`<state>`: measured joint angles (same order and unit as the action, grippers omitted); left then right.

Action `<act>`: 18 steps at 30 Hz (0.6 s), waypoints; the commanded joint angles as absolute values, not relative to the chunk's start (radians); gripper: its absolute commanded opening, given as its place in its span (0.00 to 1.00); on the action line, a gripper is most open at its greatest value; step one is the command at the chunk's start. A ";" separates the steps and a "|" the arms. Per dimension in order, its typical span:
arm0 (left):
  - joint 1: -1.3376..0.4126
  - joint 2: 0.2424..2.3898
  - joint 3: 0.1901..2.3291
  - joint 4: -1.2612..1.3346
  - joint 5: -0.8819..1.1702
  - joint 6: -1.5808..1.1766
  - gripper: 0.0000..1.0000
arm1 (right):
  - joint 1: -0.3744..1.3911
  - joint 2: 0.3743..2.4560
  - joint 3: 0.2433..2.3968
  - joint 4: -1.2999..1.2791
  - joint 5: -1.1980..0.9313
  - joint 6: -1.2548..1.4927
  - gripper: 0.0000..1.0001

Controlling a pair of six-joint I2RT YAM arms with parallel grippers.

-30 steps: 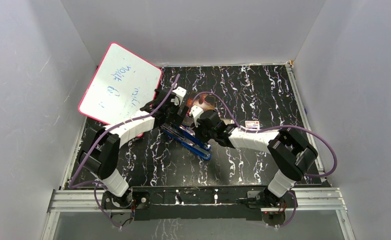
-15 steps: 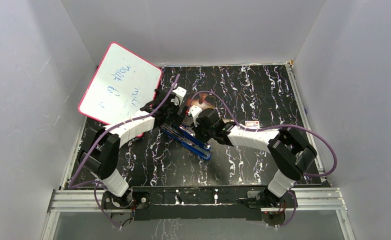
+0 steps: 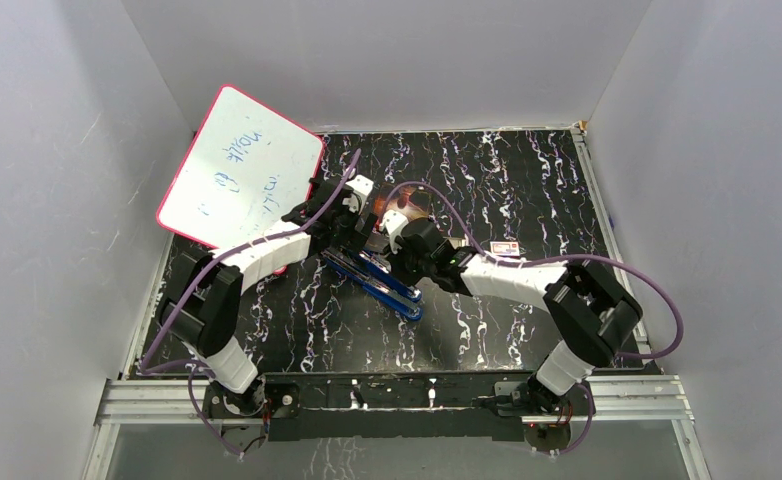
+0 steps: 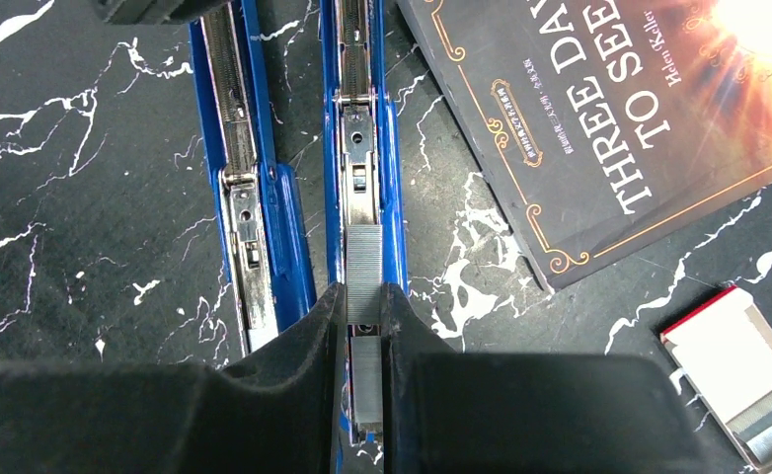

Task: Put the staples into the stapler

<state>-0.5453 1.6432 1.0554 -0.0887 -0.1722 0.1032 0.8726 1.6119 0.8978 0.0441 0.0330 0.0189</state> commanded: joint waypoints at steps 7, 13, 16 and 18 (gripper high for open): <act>-0.547 1.638 1.056 -0.086 -0.173 0.112 0.98 | 0.873 1.553 0.876 0.132 0.015 -0.003 0.00; -0.548 1.635 1.057 -0.084 -0.172 0.110 0.98 | 0.874 1.576 0.890 0.112 0.005 -0.003 0.00; -0.547 1.636 1.056 -0.084 -0.171 0.111 0.98 | 0.873 1.590 0.898 0.099 0.001 -0.003 0.00; -0.548 1.637 1.055 -0.084 -0.171 0.112 0.98 | 0.874 1.597 0.901 0.093 -0.001 -0.003 0.00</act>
<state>-0.5453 1.6466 1.0554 -0.0864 -0.1719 0.1043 0.8726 1.5810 0.8730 0.0818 0.0147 0.0086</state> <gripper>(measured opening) 0.981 0.220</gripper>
